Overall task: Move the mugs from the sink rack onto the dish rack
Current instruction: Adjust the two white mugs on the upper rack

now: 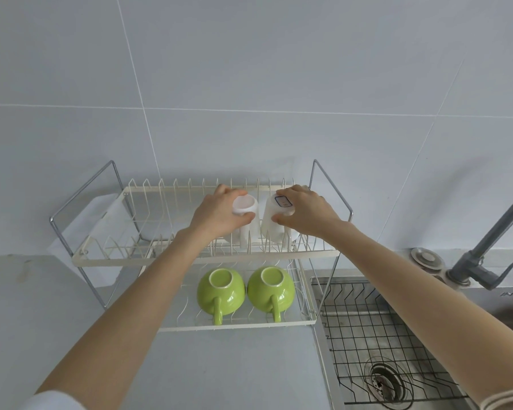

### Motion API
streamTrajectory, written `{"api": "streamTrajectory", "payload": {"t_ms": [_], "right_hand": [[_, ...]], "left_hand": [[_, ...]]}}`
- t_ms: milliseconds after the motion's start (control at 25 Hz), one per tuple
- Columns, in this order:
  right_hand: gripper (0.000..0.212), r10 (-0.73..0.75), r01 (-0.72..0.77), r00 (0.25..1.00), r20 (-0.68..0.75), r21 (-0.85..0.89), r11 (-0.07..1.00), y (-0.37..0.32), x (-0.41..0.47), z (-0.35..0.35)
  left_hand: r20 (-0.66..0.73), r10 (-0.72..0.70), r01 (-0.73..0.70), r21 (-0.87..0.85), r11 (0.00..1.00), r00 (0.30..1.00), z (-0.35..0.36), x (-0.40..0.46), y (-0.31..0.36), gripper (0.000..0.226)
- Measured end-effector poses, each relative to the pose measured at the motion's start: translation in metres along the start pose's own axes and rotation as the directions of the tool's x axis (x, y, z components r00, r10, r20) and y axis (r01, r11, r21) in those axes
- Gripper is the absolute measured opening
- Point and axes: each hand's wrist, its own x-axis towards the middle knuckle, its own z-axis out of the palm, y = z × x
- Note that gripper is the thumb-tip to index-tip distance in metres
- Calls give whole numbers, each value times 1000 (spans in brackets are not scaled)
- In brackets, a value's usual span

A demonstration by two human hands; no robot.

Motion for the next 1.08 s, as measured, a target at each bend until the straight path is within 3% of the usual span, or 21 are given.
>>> {"api": "streamTrajectory", "payload": {"t_ms": [720,1080], "right_hand": [[56,-26,27,999,36,-31,999,1,1,-1],[58,-52,73,979,197,-97,993,-1,-1,-10]], "left_hand": [[51,1,-5,73,997,999,-5,3,2,55],[133,8,-28,145,989,991,-16,5,7,57]]}}
